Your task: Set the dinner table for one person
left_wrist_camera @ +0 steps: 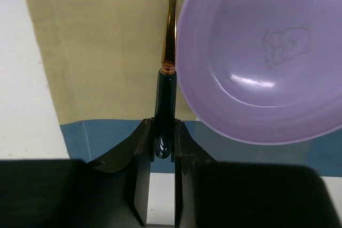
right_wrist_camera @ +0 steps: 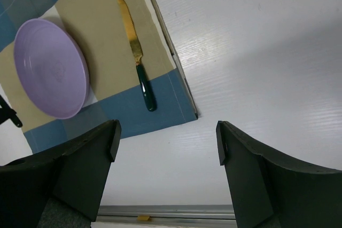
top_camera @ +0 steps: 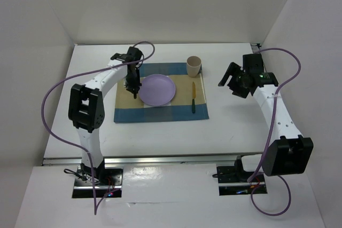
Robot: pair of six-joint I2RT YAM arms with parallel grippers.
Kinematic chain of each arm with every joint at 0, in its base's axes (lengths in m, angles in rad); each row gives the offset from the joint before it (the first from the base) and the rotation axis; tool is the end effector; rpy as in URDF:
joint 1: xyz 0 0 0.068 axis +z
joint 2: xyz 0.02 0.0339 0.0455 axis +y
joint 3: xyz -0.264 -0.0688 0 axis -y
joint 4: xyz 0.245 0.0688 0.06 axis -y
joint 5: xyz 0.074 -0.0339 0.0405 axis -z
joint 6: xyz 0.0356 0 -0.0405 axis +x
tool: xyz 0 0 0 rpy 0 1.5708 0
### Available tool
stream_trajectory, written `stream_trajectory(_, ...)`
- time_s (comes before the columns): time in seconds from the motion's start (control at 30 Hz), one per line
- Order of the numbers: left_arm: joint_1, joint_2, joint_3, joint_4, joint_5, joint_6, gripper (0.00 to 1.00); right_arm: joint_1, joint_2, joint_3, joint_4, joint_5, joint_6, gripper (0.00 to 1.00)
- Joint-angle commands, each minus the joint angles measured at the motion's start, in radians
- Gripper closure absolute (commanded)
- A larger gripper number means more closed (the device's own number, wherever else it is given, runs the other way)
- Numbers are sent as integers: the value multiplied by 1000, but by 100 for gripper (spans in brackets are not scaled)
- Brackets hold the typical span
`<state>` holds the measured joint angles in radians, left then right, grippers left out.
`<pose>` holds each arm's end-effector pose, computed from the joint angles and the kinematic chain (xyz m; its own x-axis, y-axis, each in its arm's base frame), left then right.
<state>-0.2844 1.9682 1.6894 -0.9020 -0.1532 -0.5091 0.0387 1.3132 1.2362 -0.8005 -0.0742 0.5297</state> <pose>0.4006 -0.1114 0.2462 -0.8832 -0.2437 -0.4008 -0.2392 0.9690 -0.0621 0.2713 0.0131 0.3255 -0.7067 0.4769 -0.5227 0.3142 0.8734 0.3721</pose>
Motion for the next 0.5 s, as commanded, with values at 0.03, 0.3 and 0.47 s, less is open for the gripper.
stream_trajectory(0.03,8,66,-29,-41,9,-35,100,1,-46,34,-28,36,-7,16)
stream_trajectory(0.3,-2,78,-111,-14,-35,-69,100,1,-46,34,-28,36,-7,16)
stream_trajectory(0.47,16,78,-134,-3,-45,-78,100,1,-46,34,-28,36,-7,16)
